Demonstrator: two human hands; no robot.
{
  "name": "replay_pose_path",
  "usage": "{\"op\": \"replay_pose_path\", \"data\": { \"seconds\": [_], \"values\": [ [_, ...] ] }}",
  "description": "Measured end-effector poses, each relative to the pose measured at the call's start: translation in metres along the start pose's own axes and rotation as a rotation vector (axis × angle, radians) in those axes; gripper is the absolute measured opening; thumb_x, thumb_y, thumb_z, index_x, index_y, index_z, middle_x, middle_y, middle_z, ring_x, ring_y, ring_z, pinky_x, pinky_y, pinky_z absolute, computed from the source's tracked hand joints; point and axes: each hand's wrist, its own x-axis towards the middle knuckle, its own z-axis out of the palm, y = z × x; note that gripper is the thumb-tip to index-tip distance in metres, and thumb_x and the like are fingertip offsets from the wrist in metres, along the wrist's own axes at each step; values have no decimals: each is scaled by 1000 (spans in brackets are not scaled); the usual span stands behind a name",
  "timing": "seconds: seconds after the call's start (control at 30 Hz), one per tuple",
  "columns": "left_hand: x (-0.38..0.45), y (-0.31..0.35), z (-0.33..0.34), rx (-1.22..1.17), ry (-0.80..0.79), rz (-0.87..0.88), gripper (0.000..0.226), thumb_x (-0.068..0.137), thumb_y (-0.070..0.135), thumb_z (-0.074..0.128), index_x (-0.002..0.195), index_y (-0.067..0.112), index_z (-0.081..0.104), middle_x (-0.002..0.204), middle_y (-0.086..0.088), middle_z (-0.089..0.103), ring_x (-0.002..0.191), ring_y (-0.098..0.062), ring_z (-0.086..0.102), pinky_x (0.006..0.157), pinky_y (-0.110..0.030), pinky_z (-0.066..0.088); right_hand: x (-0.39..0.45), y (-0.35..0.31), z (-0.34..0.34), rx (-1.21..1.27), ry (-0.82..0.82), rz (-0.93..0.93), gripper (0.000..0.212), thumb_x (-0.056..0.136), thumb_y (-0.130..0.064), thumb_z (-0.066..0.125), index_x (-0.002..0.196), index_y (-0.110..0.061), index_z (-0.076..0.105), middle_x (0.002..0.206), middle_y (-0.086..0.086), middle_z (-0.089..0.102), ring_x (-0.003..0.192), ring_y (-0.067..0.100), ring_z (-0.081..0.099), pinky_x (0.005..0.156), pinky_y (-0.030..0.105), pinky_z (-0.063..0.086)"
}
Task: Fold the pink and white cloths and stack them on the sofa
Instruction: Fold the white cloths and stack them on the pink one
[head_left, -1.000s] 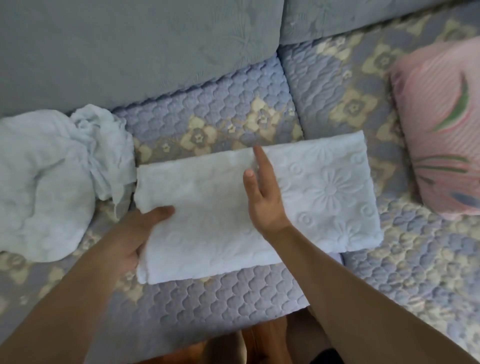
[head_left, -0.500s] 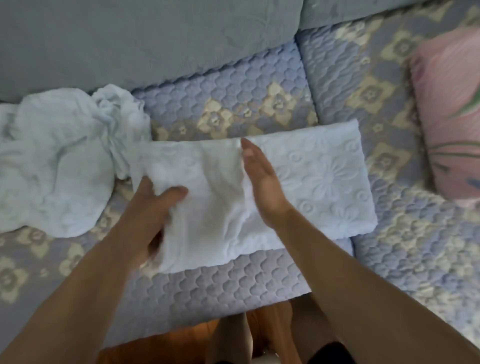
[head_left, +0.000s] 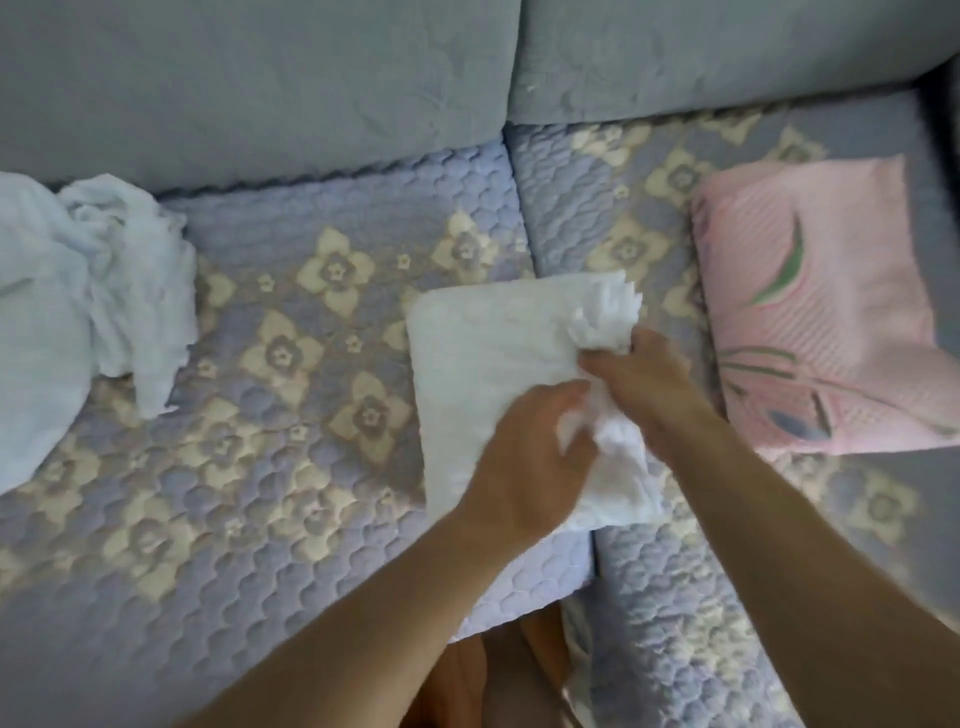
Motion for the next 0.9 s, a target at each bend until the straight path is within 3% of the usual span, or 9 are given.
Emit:
{"op": "replay_pose_path", "data": {
  "seconds": [0.07, 0.17, 0.27, 0.37, 0.5, 0.57, 0.63, 0.77, 0.9],
  "values": [
    [-7, -24, 6, 422, 217, 63, 43, 94, 28, 51, 133, 12, 60, 136, -12, 55, 133, -29, 46, 112, -48, 36, 13, 15, 10, -35, 76, -53, 35, 89, -17, 64, 123, -16, 57, 107, 1, 65, 100, 25, 64, 77, 32, 47],
    [-7, -40, 8, 803, 132, -14, 56, 101, 42, 41, 152, 18, 41, 161, -17, 26, 151, -39, 15, 121, -55, 16, 27, 31, 22, -170, 102, -158, 49, 95, -14, 47, 143, -22, 40, 131, 6, 56, 114, 30, 54, 85, 34, 38],
    [1, -49, 23, 915, -12, -19, 64, 102, 54, 30, 158, 23, 26, 167, -15, 10, 154, -39, 0, 121, -59, 8, 34, 43, 28, -415, 232, -240, 70, 91, -4, 38, 157, -18, 21, 150, 10, 40, 130, 37, 39, 108, 50, 32],
    [10, -54, 41, 940, -34, -21, 71, 99, 57, 35, 160, 24, 17, 167, -15, 5, 153, -38, -3, 120, -63, 6, 15, 36, 36, -423, 500, -384, 75, 85, -2, 43, 157, -11, 24, 155, 17, 33, 140, 37, 28, 115, 53, 28],
    [14, -63, 49, 1026, -60, -69, 82, 98, 64, 25, 160, 14, 8, 166, -18, 10, 153, -39, 2, 120, -63, 5, 1, 43, 60, -678, 159, -719, 57, 107, -42, 24, 160, -23, 16, 168, 8, 4, 154, 30, -9, 125, 49, -1],
    [16, -64, 52, 1043, -69, -84, 84, 97, 68, 26, 161, 18, 4, 167, -15, 3, 153, -37, -6, 121, -61, -2, 38, 65, 53, -790, 98, -610, 60, 106, -50, 18, 161, -28, 7, 169, 3, -4, 153, 28, -15, 125, 51, 0],
    [20, -65, 55, 1026, -58, -68, 77, 98, 66, 28, 160, 25, 11, 167, -13, 5, 153, -37, -7, 120, -62, -3, 73, 79, 39, -796, 125, -517, 61, 105, -53, 18, 160, -29, 10, 169, 1, 1, 154, 30, -8, 124, 52, 5],
    [21, -61, 51, 985, -113, -117, 70, 98, 63, 24, 160, 31, 14, 168, -12, -1, 153, -35, -11, 120, -63, -1, 85, 70, 16, -638, 67, -534, 65, 103, -47, 34, 160, -27, 9, 168, 3, 0, 154, 29, -3, 125, 50, 8],
    [17, -53, 27, 800, -33, -58, 64, 99, 53, 34, 157, 29, 25, 167, -12, 6, 154, -34, -4, 121, -61, 10, 37, 91, -3, -366, 52, -227, 80, 96, -49, 50, 158, -27, 5, 164, 0, 9, 148, 27, 10, 119, 47, 16]
  ]
}}
